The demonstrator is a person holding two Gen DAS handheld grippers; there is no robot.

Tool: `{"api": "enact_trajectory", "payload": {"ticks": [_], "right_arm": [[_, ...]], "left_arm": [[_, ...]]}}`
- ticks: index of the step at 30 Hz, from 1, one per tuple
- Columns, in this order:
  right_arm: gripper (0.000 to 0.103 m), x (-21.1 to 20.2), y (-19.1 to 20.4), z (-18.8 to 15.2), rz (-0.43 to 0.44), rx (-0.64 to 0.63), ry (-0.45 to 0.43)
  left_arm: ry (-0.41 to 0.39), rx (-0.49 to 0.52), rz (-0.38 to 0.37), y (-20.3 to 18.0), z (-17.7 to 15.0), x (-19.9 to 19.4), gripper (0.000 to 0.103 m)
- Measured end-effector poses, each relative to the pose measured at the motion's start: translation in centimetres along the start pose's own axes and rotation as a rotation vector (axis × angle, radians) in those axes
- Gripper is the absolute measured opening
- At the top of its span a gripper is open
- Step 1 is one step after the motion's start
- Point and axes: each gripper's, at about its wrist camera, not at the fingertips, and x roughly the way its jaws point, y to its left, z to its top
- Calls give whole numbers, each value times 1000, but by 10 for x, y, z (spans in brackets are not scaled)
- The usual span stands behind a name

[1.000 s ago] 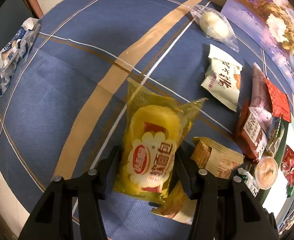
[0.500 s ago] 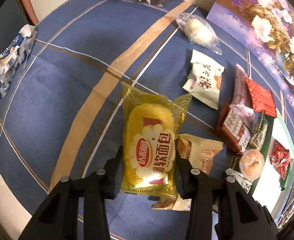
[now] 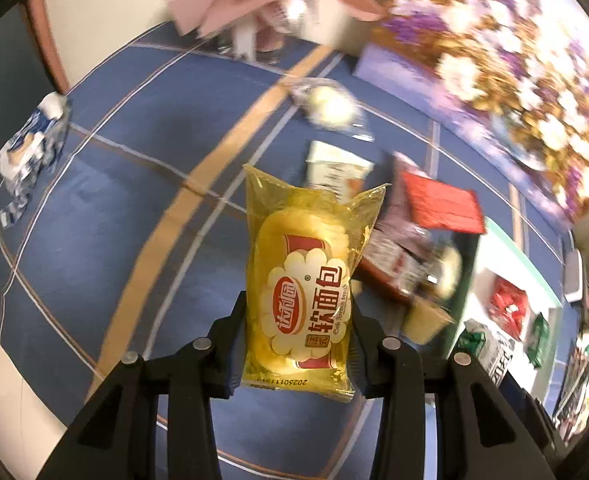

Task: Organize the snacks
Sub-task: 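Carry yellow bag with left gripper into tray while right gripper places cracker pack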

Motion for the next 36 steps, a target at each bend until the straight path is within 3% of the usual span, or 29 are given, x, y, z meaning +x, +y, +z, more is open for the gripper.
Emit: {"api": "enact_trajectory", "payload": {"ticks": [4,9,16,18,20,22,26,31,34,36], "right_arm": [[54,-7,-44,4,-73,98,-4],[54,-15,-114,2,-141,257,8],[54,-23,-175,-1,-184,370,9],[54,-22,-187,-2,-192,392,11],[55,-19,-192,-2,-195,413,17],[67,-16,-196,-2,-203,429,16],[69,-14,-196,-3,-181,438,18],[88,-10,-182,-1,-148,399,17],[95,-12,-176,1,-134,373,-5],[102,-15,-170,1,-114,351,-25]], "left_arm": [[6,85,-29,-38,-12,-2,44],[29,210,-119,-96,-38,-7,44],[83,347,-177,-160,-65,15,44],[94,351,-197,-167,-66,19,51],[108,337,-226,-170,-65,21,79],[97,323,-248,-169,-62,17,81],[58,303,-188,-161,-57,13,81],[21,231,-90,-135,-41,15,87],[-17,193,-32,-119,-33,15,99],[-44,154,-8,-106,-27,14,99]]}}
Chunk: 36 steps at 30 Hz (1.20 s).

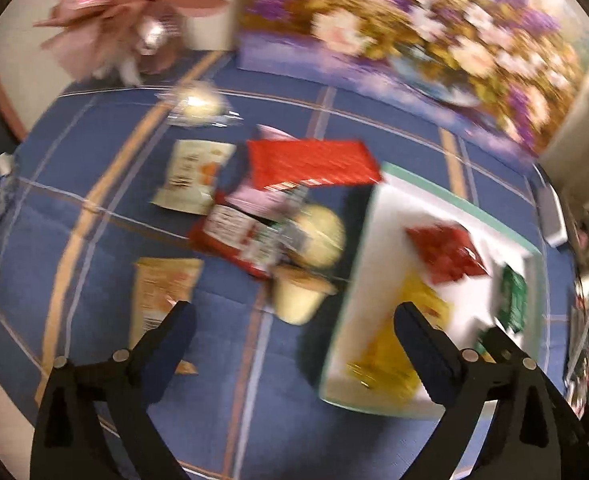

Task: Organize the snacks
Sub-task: 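Carry yellow bag with left gripper into tray while right gripper places cracker pack, then open both grippers and withdraw from the tray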

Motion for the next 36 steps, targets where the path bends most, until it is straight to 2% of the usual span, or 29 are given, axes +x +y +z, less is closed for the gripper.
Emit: {"api": "enact_trajectory", "payload": {"ticks": [5,10,14,18,26,36], "right_arm": [[103,-6,11,-1,23,-49,-47],[103,-18,20,-2,61,-82,-123],[103,-26,29,-6,96,-101,-172],[103,-28,39,-12,110,-124,-169],[103,-34,63,-32,107,-205,-152],[103,-48,90,-55,137,-283,-153]], "left_arm": [[-44,-67,32,26,5,-2,100],[-84,-86,62,38,4,-5,102],[-82,-90,77,41,2,-2,103],[-68,-90,64,45,0,-1,103],[-60,-59,87,50,-2,-7,103],[-35,-156,38,82,-5,-9,102]]}}
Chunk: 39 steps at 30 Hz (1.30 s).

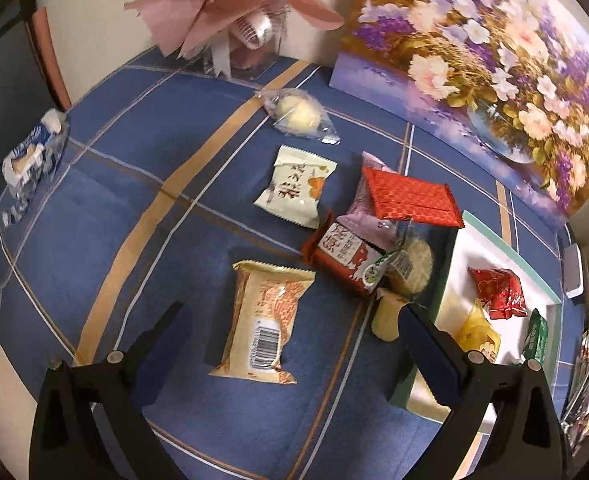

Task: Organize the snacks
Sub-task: 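Open both grippers and withdraw from the tray, then grasp the tan cracker pack with the left gripper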

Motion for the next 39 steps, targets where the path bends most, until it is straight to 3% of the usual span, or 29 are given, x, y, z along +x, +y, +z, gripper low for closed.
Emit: {"api": "enact_trajectory", "payload": {"ticks": [13,16,20,23,28,32,39], "right_arm": [[103,32,24,-19,-29,-94,125],[103,41,23,-21,-36,-83,153],[102,48,26,-21,-31,-76,165],[94,50,27,-18,-20,-61,164],[89,55,31,-12,-10,-44,158],[81,55,32,-9,18,-32,141],[56,56,27,0,93,43,127]], "left_arm": [[132,-105,-31,27,-14,35,101],[155,-121,-45,31,-16,42,88],[190,-128,-42,35,-16,51,79],[212,-136,-52,39,-15,56,68],[247,-150,-82,43,-15,59,64],[265,-131,-86,41,-15,60,44],[253,-118,-107,37,-9,58,37]]}}
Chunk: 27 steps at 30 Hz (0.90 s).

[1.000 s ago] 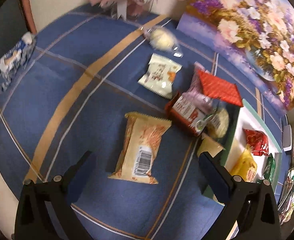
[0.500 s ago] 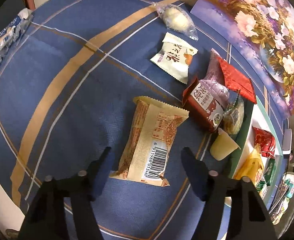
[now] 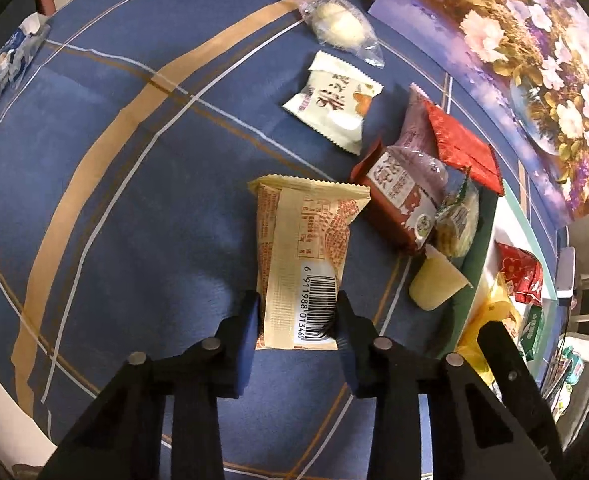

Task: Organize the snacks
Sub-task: 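Grasp the tan cracker pack with the left gripper, then close right gripper on yellow pudding cup while left gripper holds tan cracker pack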

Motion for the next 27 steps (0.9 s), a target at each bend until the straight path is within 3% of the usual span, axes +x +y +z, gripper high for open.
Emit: {"api": "enact_trajectory", "payload": {"ticks": [11,13,27], "right_arm": [[55,3,16,10,89,-15,-22],[49,7,18,10,94,-16,-14],[40,49,28,12,19,-58,74]], "left_arm": [[-35,-17,-33,-2,9,-11,37],[-40,-28,-30,-4,12,-10,37],[-37,-57,-30,-9,19,-1,37]]}}
